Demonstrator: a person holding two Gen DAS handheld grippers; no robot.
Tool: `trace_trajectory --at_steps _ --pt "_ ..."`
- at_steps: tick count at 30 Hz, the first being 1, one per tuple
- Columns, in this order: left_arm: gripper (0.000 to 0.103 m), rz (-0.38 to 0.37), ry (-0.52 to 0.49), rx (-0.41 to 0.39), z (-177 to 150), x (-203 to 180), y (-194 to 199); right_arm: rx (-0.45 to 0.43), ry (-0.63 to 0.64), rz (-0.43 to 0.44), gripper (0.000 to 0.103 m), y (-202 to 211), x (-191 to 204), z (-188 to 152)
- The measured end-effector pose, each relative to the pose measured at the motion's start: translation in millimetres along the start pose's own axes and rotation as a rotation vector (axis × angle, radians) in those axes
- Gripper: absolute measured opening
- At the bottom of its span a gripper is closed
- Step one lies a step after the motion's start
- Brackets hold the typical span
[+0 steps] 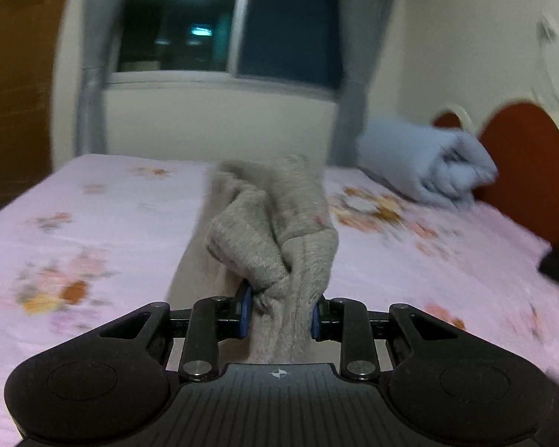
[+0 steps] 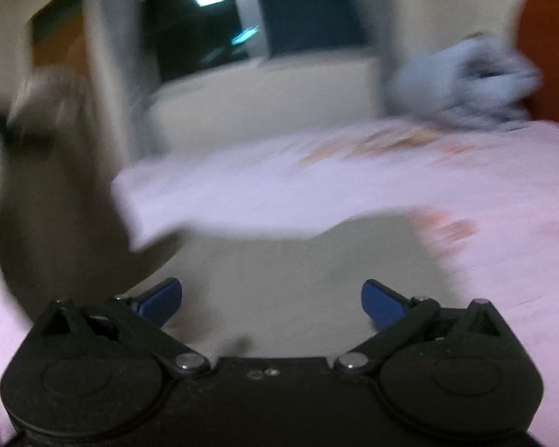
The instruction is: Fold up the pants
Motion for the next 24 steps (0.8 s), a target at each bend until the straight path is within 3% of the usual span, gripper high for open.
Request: trace_trajectory --at_steps 3,5,7,9,11,12,13,14,16,20,24 --pt "0.029 -0.015 -0.096 0.032 -19 -61 -26 -0.02 -0.061 -0.148 0.097 0 -74 31" --pt "0.029 -0.043 -0.148 0.081 -36 -105 -46 -0.008 -0.13 -0.178 0.097 1 -116 41" --pt "0.029 -0.014 -0.281 0.123 -63 -153 -70 -0.012 -0.173 -0.214 0.097 9 -149 42" --pt "0.031 -0.036 -0.386 0.256 -104 -194 -91 0.002 -0.208 -0.225 0.097 14 -172 36" --pt "0.035 0.023 -0.529 0.212 -123 -215 -86 0.038 -0.261 -0.201 0.097 12 -184 25" --pt "0.039 0.009 -0.517 0.195 -120 -215 -79 0.056 -0.271 -0.172 0.097 11 -185 24" --pt "0.054 -0.041 -0.457 0.209 -113 -209 -72 0.057 -0.263 -0.137 0.097 11 -182 25" --pt "0.076 -0.08 -0.394 0.224 -105 -203 -66 0.062 -0.258 -0.089 0.097 9 -179 25" --pt "0.102 -0.097 -0.297 0.178 -88 -184 -43 0.095 -0.268 0.036 0.097 0 -167 27" --pt "0.103 -0.119 -0.143 0.143 -62 -135 -8 0.146 -0.284 0.202 0.097 -13 -132 25" --pt "0.103 -0.044 0.01 0.14 -53 -56 6 0.208 -0.329 0.335 0.097 -34 -102 25"
Point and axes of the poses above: each gripper's, at about its wrist camera, not at the fingertips, and y roughly against the way its jaws point, x to its left, z to its top, the point moved 6 cm from there along -y, roughly the way its jaws point, and after that the axes turned 6 degrees about x, right-handed, at the moved point
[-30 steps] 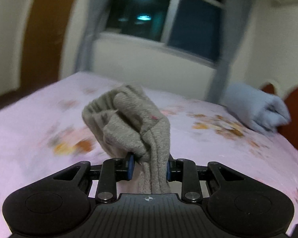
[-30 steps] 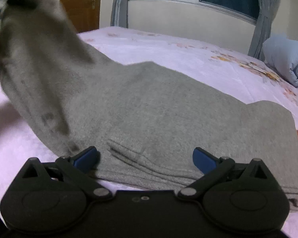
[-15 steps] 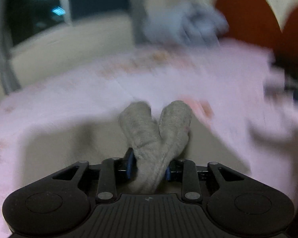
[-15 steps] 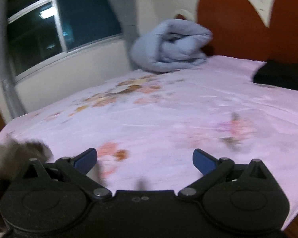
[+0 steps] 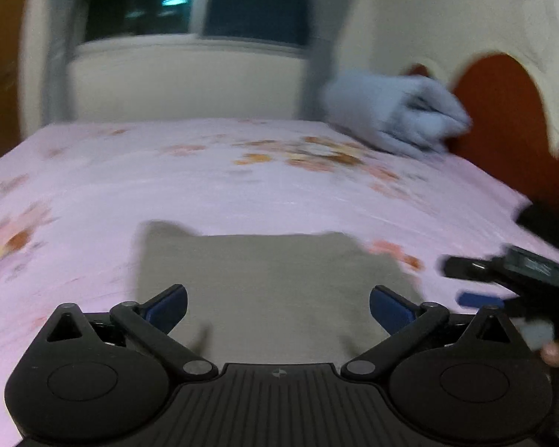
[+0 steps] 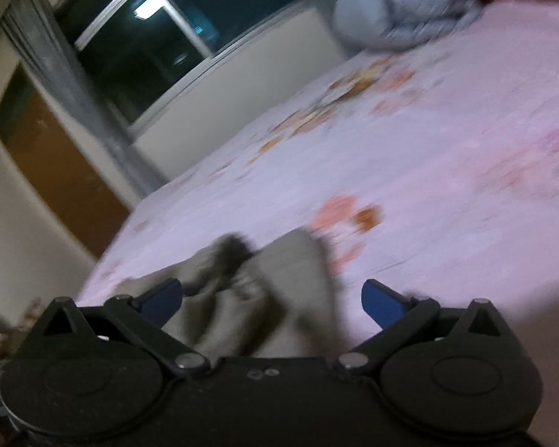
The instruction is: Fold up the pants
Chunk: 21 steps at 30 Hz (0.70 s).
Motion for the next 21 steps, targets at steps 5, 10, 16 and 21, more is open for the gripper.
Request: trace_trajectory --at_steps 5,10,16,21 --pt "0.103 0.085 0.24 0.086 -21 101 -10 0.092 -0.054 0.055 0.097 -38 7 5" --pt "0.103 0.095 0.412 0.151 -56 147 -18 0.183 -0.148 0.112 0.098 -68 11 0" --pt "0.103 0.075 0.418 0.194 -71 137 -48 0.256 -0.04 0.043 0.048 -87 34 -5" --pt "0.103 0.083 0.384 0.191 -70 136 -53 0.13 0.121 0.013 0.03 -58 74 3"
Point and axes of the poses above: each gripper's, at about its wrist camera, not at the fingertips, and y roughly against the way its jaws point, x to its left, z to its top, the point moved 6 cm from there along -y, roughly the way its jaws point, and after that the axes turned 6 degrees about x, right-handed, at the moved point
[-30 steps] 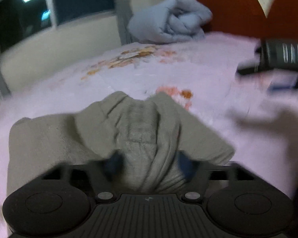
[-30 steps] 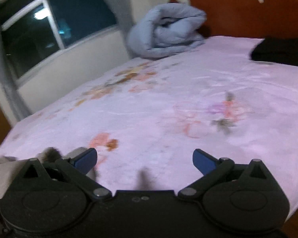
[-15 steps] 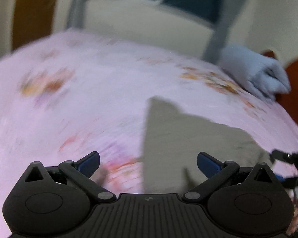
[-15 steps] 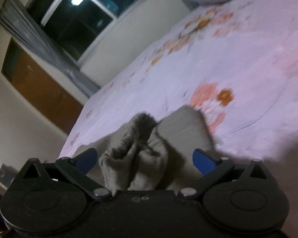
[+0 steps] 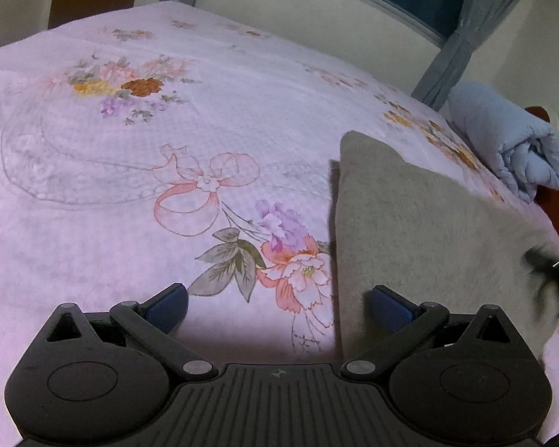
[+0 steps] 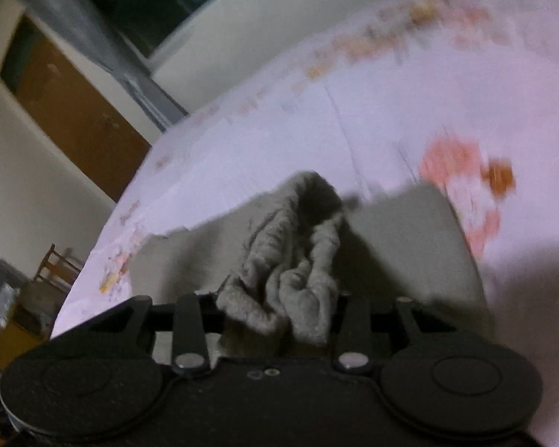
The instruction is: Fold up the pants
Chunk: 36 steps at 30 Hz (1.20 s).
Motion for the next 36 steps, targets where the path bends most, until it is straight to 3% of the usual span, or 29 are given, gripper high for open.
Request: trace_trajectory --at_steps 2,4,6,8,14,18,20,21,23,24,26,28,30,33,36 --pt "0.103 -0.009 -0.001 -0.002 1 0 1 -0.061 0.003 -0.003 0.03 20 6 -1" --pt "0.103 -0.013 0.006 -0.001 0 0 2 -0.104 -0.086 -0.038 0.03 36 -6 -15" --pt "0.103 -0.01 0.007 0.001 0 0 1 -0.089 -0.185 -0.118 0.031 30 -34 -40" --pt "0.103 -0.004 -0.002 0.009 1 -1 0 -0.055 -0.33 -0.096 0.031 20 -65 -60" --pt "0.103 -0.014 0.005 0.011 -1 -2 3 -0.148 -0.221 -0.023 0.033 43 -39 -38" --pt "0.103 -0.01 0.0 0.015 -2 -4 2 -0.058 -0.226 -0.118 0.034 18 -65 -41" --pt "0.103 -0.018 -0.003 0.016 0 -5 3 -0.038 -0.298 -0.044 0.035 16 -78 -43" --pt "0.103 -0.023 -0.004 0.017 0 -4 4 -0.036 -0.294 -0.037 0.038 21 -78 -40" --pt "0.103 -0.028 0.013 0.014 2 -2 4 -0.112 -0.277 -0.078 0.055 46 -77 -34" --pt "0.103 -0.039 0.021 0.012 4 -2 3 -0.171 -0.254 -0.115 0.059 60 -76 -31" --pt "0.103 -0.046 0.008 0.011 11 -8 -1 -0.239 -0.219 -0.099 0.061 78 -74 -20" --pt "0.103 -0.069 -0.021 0.015 18 -23 -8 -0.229 -0.18 -0.095 0.063 78 -67 -9" --pt "0.103 -0.095 -0.038 0.024 22 -37 -14 -0.206 -0.149 -0.095 0.073 69 -61 -1" --pt "0.103 -0.119 -0.049 0.037 22 -51 -18 -0.19 -0.208 -0.085 0.076 61 -71 0" --pt "0.103 -0.141 -0.046 0.057 17 -55 -24 -0.111 -0.263 -0.053 0.08 50 -82 -11"
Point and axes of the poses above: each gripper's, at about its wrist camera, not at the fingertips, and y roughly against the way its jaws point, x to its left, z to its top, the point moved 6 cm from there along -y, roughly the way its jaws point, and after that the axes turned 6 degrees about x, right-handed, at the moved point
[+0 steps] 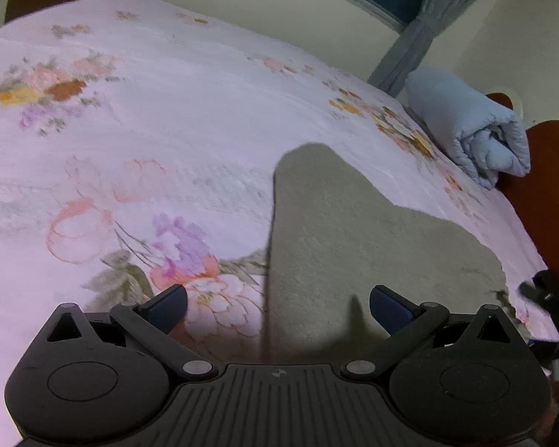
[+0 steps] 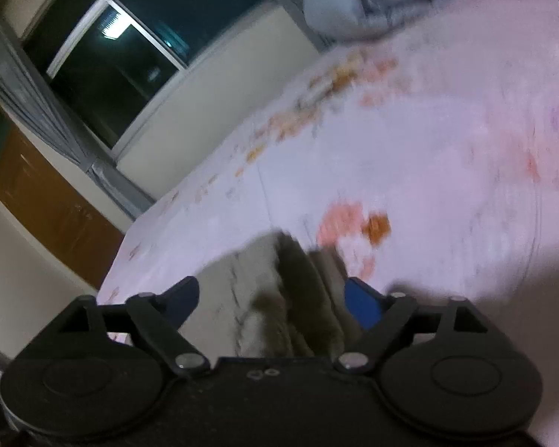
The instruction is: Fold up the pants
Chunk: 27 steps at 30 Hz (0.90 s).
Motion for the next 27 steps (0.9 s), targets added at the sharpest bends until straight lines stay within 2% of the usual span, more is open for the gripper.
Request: trace_trajectory --at_steps 3,6,9,11,15,18,19,22,24,25,27 --pt "0.103 0.003 -0.007 0.015 -5 -2 -8 0.065 -0.067 -0.004 0.081 -4 -21 -12" --pt "0.103 0.004 -0.015 0.024 -7 -6 -14 0.097 -0.169 0.081 0.083 -6 -39 -20" --pt "0.103 0.002 -0.011 0.025 -5 -10 -18 0.13 -0.205 0.162 0.084 -5 -38 -22" --pt "0.103 0.002 -0.011 0.027 -6 -13 -22 0.161 -0.175 0.183 0.091 -5 -29 -27" --pt "0.103 0.005 -0.021 0.029 -5 -15 -25 0.194 -0.117 0.189 0.092 -19 -17 -25" --pt "0.103 -0.019 -0.024 0.042 -3 -17 -28 0.207 -0.071 0.19 0.085 -30 -10 -23" --pt "0.103 -0.025 -0.025 0.048 -3 -18 -29 0.219 -0.065 0.173 0.078 -36 -11 -23" --pt "0.101 -0.03 -0.05 0.078 -2 -21 -35 0.252 -0.07 0.177 0.077 -42 -11 -20" --pt "0.078 -0.044 -0.066 0.082 -2 -25 -37 0.267 -0.067 0.179 0.076 -43 -10 -18" --pt "0.06 -0.061 -0.067 0.089 -2 -29 -38 0.278 -0.055 0.174 0.073 -44 -9 -18" --pt "0.043 -0.065 -0.08 0.095 -3 -36 -39 0.286 -0.029 0.164 0.063 -39 -6 -18"
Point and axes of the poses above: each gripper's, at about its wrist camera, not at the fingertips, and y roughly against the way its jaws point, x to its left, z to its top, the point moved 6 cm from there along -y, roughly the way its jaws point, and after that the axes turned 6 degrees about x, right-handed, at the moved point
